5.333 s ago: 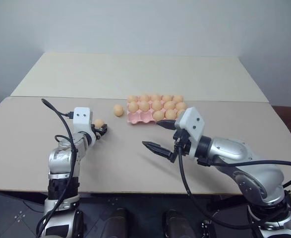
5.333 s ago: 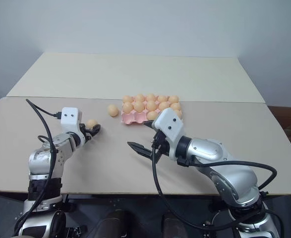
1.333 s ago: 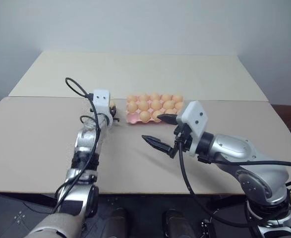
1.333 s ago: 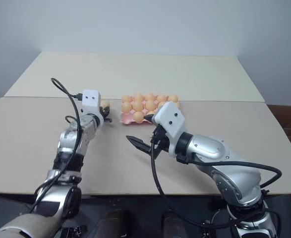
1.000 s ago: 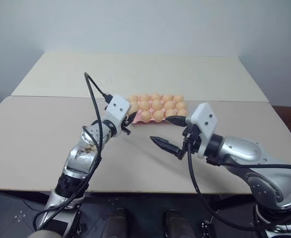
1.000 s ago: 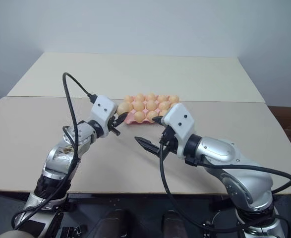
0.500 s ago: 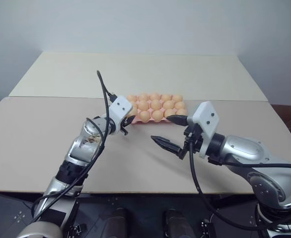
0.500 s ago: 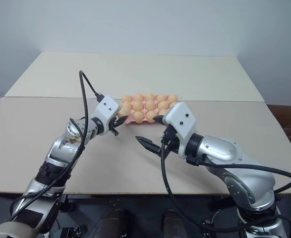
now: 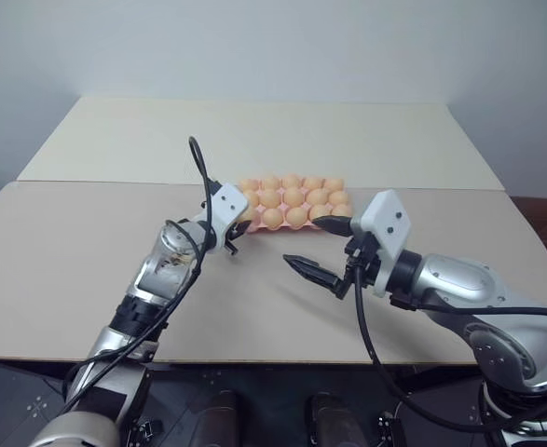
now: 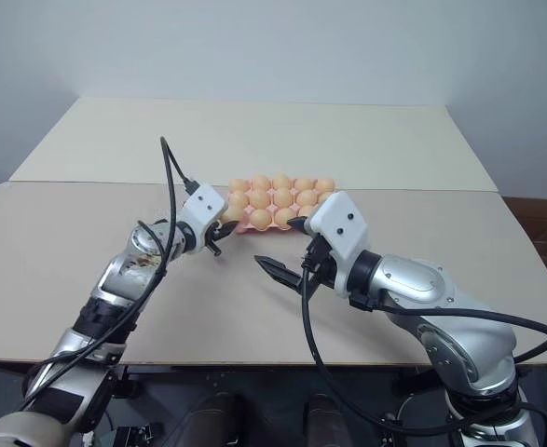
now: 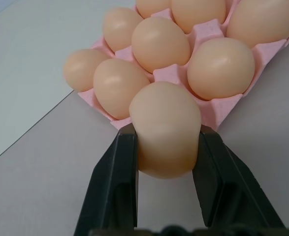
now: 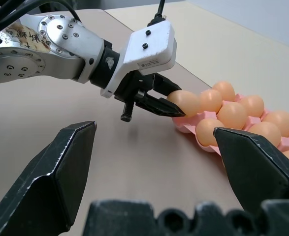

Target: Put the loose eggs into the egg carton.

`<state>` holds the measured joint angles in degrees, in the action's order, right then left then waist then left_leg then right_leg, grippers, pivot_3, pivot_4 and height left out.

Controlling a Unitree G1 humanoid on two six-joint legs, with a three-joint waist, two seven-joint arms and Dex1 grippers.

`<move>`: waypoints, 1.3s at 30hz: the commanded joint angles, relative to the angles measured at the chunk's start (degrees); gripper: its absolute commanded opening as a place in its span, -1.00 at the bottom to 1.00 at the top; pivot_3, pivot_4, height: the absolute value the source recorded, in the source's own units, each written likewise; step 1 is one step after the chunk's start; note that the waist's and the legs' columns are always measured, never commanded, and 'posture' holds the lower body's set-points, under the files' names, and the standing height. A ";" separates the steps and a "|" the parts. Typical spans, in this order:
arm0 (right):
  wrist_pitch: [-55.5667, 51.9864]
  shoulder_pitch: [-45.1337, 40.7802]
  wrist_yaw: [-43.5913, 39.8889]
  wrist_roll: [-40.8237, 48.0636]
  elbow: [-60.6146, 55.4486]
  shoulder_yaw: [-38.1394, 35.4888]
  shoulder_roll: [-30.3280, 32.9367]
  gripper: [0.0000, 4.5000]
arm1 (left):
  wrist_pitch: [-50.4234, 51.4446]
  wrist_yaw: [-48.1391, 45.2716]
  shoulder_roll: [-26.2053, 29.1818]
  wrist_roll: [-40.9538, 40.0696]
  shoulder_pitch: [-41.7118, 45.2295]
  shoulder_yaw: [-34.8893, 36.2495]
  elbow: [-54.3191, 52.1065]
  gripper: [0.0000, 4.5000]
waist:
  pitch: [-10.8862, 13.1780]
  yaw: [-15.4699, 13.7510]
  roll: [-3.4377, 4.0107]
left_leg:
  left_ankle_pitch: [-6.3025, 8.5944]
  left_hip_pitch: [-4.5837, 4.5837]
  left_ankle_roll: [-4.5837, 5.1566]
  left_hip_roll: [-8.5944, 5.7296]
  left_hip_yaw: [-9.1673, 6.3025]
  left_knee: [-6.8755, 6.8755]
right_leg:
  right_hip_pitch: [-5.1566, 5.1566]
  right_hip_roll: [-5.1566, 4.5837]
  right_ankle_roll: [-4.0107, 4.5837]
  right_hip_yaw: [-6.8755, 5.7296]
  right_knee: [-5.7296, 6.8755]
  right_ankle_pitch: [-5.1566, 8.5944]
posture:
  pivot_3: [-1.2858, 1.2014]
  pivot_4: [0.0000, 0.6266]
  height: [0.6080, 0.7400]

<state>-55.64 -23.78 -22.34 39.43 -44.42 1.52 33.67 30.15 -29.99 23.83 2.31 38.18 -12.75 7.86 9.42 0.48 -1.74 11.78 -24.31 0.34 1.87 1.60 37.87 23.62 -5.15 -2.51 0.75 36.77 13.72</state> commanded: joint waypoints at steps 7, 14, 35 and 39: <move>-6.42 -3.15 2.51 2.78 -1.62 -1.90 1.26 1.00 | -3.21 -1.54 -1.09 0.74 1.92 -0.03 1.23 -0.46 | 0.00 0.00 0.00 | 0.00 0.00 0.00 0.00 0.00 0.00 | 0.01 0.00 0.00 0.00 0.01 0.00 | 0.03 -0.52 1.00; -6.98 -3.17 3.28 2.99 -1.69 -1.64 0.92 1.00 | -3.69 -1.78 -1.72 0.58 2.59 0.89 2.61 -0.03 | 0.00 0.02 0.00 | 0.00 -0.01 0.00 0.00 0.00 0.00 | 0.01 0.00 0.00 0.00 0.01 0.00 | 0.03 -0.52 1.00; -3.47 -0.87 1.46 3.29 -1.90 -3.06 1.32 1.00 | 3.72 1.61 -1.33 -10.44 -6.63 18.78 -25.68 0.82 | 0.00 0.25 0.00 | 0.00 -0.02 0.00 0.04 -0.02 0.00 | 0.02 -0.01 0.00 0.01 0.01 0.00 | 0.03 -0.52 1.00; 0.64 4.23 2.01 -0.50 -1.42 -3.29 1.36 1.00 | 8.40 7.97 -5.19 -13.31 -15.26 25.16 -34.39 0.82 | 0.00 0.23 0.00 | 0.01 0.00 0.01 0.05 -0.02 0.00 | 0.02 -0.01 -0.01 0.02 0.03 0.00 | 0.03 -0.52 1.00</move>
<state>-57.81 -20.10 -20.62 40.50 -44.44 -0.52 34.66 37.36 -25.09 19.53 -9.74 24.09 10.38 -22.47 9.42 0.71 -1.74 11.79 -24.29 0.35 1.92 1.58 37.87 23.63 -5.17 -2.51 0.77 36.81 13.72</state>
